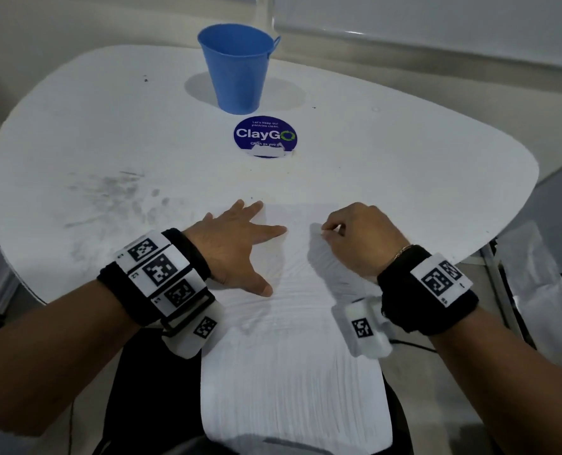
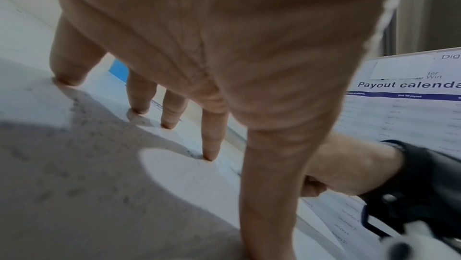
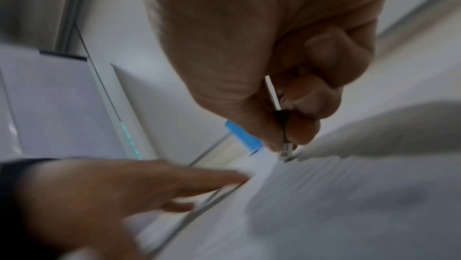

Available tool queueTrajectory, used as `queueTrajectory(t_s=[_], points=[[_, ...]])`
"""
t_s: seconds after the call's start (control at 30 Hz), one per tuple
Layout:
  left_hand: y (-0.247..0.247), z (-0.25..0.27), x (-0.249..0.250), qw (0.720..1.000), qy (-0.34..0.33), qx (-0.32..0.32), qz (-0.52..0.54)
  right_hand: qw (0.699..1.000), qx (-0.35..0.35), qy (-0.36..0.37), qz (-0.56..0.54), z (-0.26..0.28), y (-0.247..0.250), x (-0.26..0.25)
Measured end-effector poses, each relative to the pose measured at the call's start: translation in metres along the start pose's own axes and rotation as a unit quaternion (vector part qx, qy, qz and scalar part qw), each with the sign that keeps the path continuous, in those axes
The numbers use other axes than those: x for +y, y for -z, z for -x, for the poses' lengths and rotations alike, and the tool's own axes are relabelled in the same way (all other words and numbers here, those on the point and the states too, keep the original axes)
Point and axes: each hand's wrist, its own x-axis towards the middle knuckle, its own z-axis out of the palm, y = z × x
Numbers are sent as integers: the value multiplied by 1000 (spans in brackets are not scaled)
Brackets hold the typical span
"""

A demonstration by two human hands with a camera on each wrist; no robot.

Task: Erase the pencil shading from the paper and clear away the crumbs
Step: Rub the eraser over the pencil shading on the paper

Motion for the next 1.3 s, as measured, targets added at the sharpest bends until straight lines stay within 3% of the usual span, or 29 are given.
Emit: queueTrajectory(t_s=[0.1, 0.27, 0.4, 0.57, 0.73, 0.87, 1.0, 1.17, 1.3], points=[[1, 0, 0, 1000, -3, 2, -5, 997, -49, 51, -14, 11, -10, -14], [-2, 0, -3, 1000, -5, 4, -5, 999, 44, -9, -16, -4, 2, 1], [-1, 0, -2, 1000, -7, 1, 3, 999, -11, 39, -26, 10, -14, -12], [-2, 1, -2, 1000, -6, 9, -1, 997, 61, -25, -29, -3, 2, 4], [0, 2, 0, 1000, -6, 7, -7, 1000, -15, 23, -14, 6, -5, -7], [0, 3, 1, 1000, -10, 6, 0, 999, 42, -26, -10, -5, 11, 7], [1, 4, 0, 1000, -11, 4, 3, 999, -20, 31, 6, 4, -2, -5], [0, 4, -2, 1000, -13, 8, 8, 999, 39, -15, 15, -7, 9, 9], [0, 3, -1, 1000, -11, 7, 6, 999, -16, 27, 18, 1, -1, -1]])
